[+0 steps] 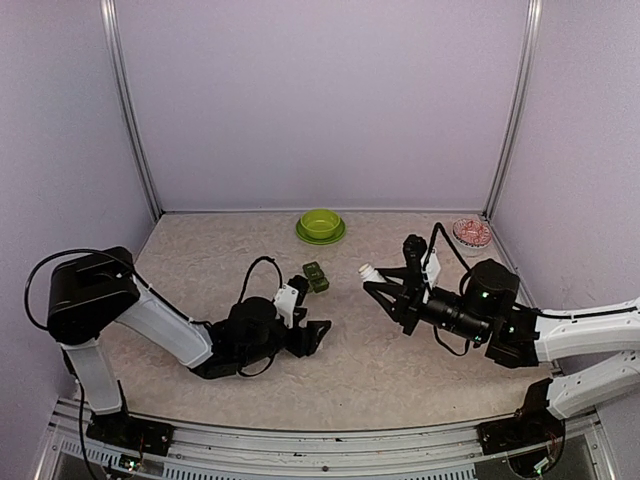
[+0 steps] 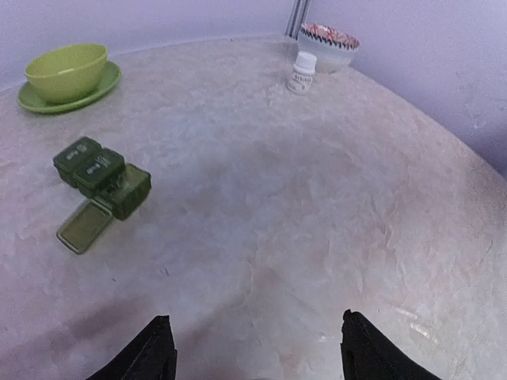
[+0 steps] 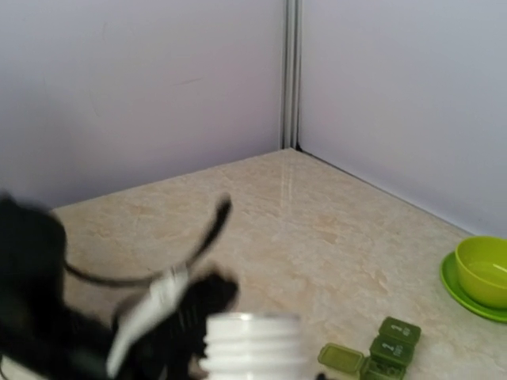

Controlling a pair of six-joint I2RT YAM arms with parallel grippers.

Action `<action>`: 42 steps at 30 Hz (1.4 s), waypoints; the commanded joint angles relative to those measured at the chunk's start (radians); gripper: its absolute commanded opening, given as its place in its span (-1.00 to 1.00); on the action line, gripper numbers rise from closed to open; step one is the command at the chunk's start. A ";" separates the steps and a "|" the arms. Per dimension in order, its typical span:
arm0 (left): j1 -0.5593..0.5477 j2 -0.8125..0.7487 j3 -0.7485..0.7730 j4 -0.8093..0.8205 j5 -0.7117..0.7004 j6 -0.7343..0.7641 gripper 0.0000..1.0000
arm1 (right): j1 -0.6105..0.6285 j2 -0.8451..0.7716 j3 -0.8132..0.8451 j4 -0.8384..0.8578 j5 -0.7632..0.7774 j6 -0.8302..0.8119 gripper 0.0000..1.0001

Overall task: Sort the pills into containers
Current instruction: Place the lid of the pill bottle at the center of the board, then adjust the pill container at the center of the board.

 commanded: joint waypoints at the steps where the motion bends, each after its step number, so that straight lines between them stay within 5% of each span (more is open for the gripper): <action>1: 0.059 -0.109 -0.018 -0.009 0.027 -0.003 0.42 | -0.026 0.033 0.004 0.027 -0.005 0.013 -0.76; 14: 0.292 -0.100 0.083 -0.059 0.212 -0.024 0.97 | -0.109 0.247 0.040 0.160 -0.073 0.017 -0.77; 29: 0.592 0.314 0.509 -0.068 0.830 -0.195 0.97 | -0.171 0.394 0.100 0.201 -0.147 0.053 -0.77; 42: 0.599 0.483 0.757 -0.320 0.906 -0.138 0.95 | -0.171 0.314 0.054 0.163 -0.158 0.083 -0.77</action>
